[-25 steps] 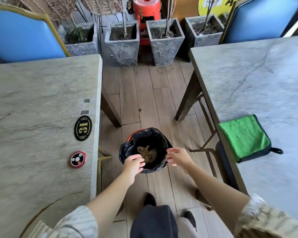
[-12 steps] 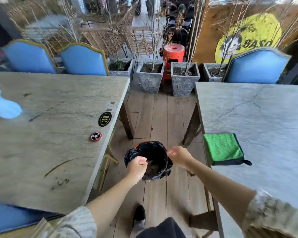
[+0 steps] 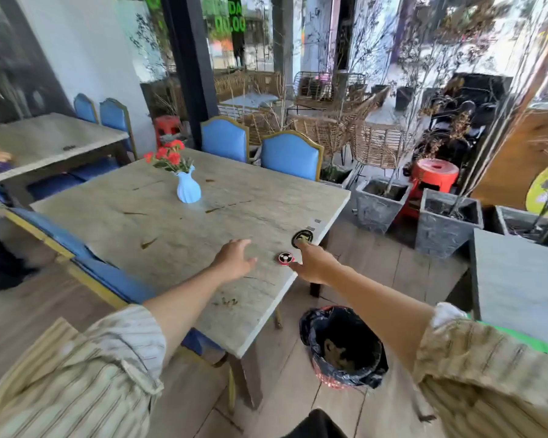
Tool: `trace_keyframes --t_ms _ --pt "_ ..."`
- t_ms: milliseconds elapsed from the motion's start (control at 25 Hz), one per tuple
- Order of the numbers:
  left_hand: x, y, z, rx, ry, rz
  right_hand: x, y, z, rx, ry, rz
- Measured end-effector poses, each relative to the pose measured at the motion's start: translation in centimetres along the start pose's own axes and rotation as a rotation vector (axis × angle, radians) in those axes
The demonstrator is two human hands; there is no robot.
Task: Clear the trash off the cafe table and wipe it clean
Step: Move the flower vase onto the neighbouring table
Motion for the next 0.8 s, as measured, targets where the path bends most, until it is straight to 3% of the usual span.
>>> trace_keyframes --t_ms 200,440,800 --pt "9.1 -9.6 0.3 0.075 0.03 0.089 -0.7 -12.3 5.2 0.119 0.001 -0.058" --pt "15.7 -21.7 2.0 0.106 -0.013 0.141 -5.2 -23.6 11.2 0.084 0.003 -0.004" --pt "14.2 -31.2 9.7 0.13 -0.212 0.118 -11.3 -28.1 20.8 0.003 -0.109 0.047"
Point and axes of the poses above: each hand's wrist, its own z-axis towards the middle knuckle, its own x-axis out of the back of the hand, y = z × x, the point moved 4 cm from there along z, towards the middle knuckle, and after that the axes turned 1 degree about y, right-handed, at the moved point
